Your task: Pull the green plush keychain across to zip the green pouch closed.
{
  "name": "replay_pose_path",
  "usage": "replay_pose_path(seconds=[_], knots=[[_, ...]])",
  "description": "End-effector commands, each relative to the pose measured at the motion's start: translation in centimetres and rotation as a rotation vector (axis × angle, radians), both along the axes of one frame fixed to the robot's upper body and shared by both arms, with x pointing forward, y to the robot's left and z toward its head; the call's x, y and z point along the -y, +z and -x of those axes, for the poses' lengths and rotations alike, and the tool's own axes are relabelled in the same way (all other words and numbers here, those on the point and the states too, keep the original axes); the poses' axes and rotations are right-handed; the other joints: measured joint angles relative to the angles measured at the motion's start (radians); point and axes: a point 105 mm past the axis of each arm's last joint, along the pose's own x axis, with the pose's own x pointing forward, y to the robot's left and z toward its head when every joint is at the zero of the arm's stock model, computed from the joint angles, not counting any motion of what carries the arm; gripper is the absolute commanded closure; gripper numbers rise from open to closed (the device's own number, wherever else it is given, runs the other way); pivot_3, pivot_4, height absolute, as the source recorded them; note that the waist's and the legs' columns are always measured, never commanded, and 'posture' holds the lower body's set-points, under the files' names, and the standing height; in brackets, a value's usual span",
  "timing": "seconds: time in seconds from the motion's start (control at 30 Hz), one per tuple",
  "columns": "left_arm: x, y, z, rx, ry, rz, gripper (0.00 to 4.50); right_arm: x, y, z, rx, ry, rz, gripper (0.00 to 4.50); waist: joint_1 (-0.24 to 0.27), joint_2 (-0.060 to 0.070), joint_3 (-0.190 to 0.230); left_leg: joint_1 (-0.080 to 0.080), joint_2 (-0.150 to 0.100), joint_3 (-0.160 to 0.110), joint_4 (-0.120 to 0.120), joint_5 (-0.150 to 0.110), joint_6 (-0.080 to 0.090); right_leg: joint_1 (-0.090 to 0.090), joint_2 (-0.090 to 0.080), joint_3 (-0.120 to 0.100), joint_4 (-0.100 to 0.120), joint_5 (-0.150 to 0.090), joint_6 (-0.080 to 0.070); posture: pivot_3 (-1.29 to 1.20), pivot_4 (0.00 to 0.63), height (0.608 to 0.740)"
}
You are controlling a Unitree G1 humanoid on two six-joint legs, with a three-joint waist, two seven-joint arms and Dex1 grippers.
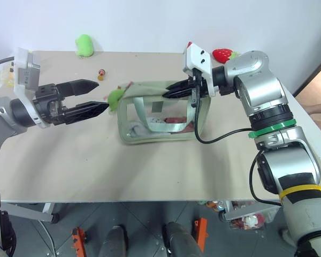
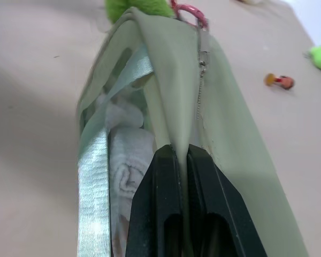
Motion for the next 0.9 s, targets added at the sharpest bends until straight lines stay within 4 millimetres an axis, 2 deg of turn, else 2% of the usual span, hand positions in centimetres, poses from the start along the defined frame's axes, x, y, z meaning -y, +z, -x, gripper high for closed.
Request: replay_pose_path(seconds=[0.03, 0.2, 0.4, 0.5, 0.63, 0.83, 0.9], knots=[[-0.2, 1.0, 0.1, 0.042, 0.012, -0.007, 0.0, -0.1, 2.9, 0.6, 0.059, -0.004, -0.075, 4.45, 0.0, 0.0, 0.0, 0.0, 0.0, 0.0, 0.0, 0.0, 0.0, 0.0, 0.0, 0.0, 0.0, 0.0, 0.0, 0.0, 0.15, 0.74], [-0.1, 1.0, -0.1, 0.035, 0.006, -0.008, 0.0, -0.3, 2.2, 1.3, 0.038, 0.019, -0.07, 4.45, 0.0, 0.0, 0.0, 0.0, 0.0, 0.0, 0.0, 0.0, 0.0, 0.0, 0.0, 0.0, 0.0, 0.0, 0.0, 0.0, 0.15, 0.74], [0.0, 1.1, -0.2, 0.034, 0.002, -0.006, 0.0, -1.5, -0.8, 1.6, -0.005, 0.017, -0.046, 4.45, 0.0, 0.0, 0.0, 0.0, 0.0, 0.0, 0.0, 0.0, 0.0, 0.0, 0.0, 0.0, 0.0, 0.0, 0.0, 0.0, 0.15, 0.74], [-0.1, 1.3, -0.2, 0.037, 0.007, -0.012, 0.0, -2.0, -1.5, 2.0, -0.027, 0.027, -0.053, 4.45, 0.0, 0.0, 0.0, 0.0, 0.0, 0.0, 0.0, 0.0, 0.0, 0.0, 0.0, 0.0, 0.0, 0.0, 0.0, 0.0, 0.15, 0.74], [-0.6, 1.1, -0.1, 0.03, 0.02, -0.039, 0.0, -2.0, -1.3, 1.9, -0.036, 0.009, -0.082, 3.07, -0.001, 0.0, 0.0, 0.0, 0.0, 0.0, 0.0, 0.0, 0.0, 0.0, 0.0, 0.0, 0.0, 0.001, 0.0, 0.0, 0.15, 0.74], [-0.3, 0.7, 0.4, 0.013, -0.015, -0.084, 0.0, -1.2, 1.2, 2.2, -0.064, 0.017, -0.17, 1.09, 0.0, 0.0, 0.0, 0.0, 0.001, 0.0, 0.0, 0.0, 0.0, 0.0, 0.001, 0.0, 0.0, 0.001, 0.0, 0.0, 0.15, 0.74], [-0.2, 0.7, 0.3, 0.013, -0.019, -0.098, 0.0, -0.6, 2.6, 2.8, -0.064, 0.045, -0.213, 1.09, 0.0, 0.0, 0.0, 0.0, 0.001, 0.0, 0.0, 0.0, 0.0, 0.0, 0.001, 0.0, 0.0, 0.001, 0.0, 0.0, 0.15, 0.74]])
